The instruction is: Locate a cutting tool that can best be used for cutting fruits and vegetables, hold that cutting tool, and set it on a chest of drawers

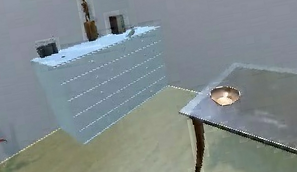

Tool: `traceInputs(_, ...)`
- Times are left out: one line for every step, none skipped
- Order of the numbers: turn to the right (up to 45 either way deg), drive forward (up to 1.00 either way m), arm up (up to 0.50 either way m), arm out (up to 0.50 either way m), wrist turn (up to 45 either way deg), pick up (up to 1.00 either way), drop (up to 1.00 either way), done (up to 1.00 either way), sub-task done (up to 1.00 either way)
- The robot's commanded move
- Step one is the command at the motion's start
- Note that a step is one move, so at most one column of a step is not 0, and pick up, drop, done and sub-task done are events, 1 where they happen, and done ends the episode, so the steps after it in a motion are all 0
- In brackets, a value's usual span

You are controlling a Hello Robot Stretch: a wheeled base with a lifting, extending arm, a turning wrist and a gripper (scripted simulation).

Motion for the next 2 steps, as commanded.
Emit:
traceInputs(-45.0, 0.00, 0.00, 0.00, 0.0, 0.00, 0.00, 0.00, 0.00)
traceInputs(-24.0, 0.00, 0.00, 0.00, 0.0, 0.00, 0.00, 0.00, 0.00)
